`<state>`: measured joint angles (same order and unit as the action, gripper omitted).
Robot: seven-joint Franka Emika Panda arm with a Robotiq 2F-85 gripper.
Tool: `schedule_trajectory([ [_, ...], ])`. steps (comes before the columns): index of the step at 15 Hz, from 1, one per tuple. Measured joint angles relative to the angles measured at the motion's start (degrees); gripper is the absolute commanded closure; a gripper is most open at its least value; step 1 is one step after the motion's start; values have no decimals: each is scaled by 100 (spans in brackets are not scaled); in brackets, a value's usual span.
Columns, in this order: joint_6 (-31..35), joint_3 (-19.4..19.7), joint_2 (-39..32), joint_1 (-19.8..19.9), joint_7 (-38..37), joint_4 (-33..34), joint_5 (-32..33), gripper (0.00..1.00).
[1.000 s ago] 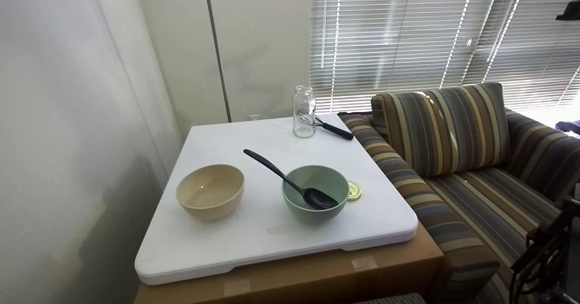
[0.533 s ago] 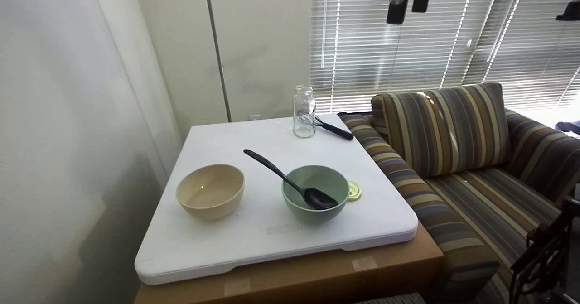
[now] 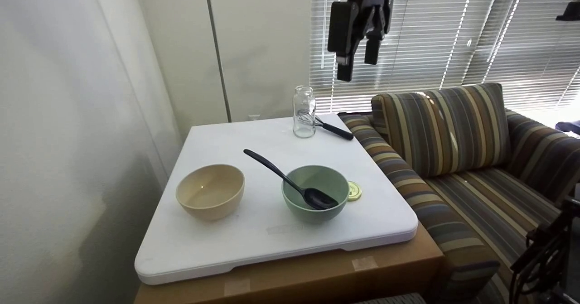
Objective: Move the brown bowl between the blue bowl and glass bottle
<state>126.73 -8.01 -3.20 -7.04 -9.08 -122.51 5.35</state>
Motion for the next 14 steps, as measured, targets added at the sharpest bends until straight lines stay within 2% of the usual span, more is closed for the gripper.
schedule_trajectory([
  [8, -128, -70, -1483, -504, -96, 1203, 3, 0],
  [14, -73, -66, -1577, -508, -90, 1297, -33, 0],
])
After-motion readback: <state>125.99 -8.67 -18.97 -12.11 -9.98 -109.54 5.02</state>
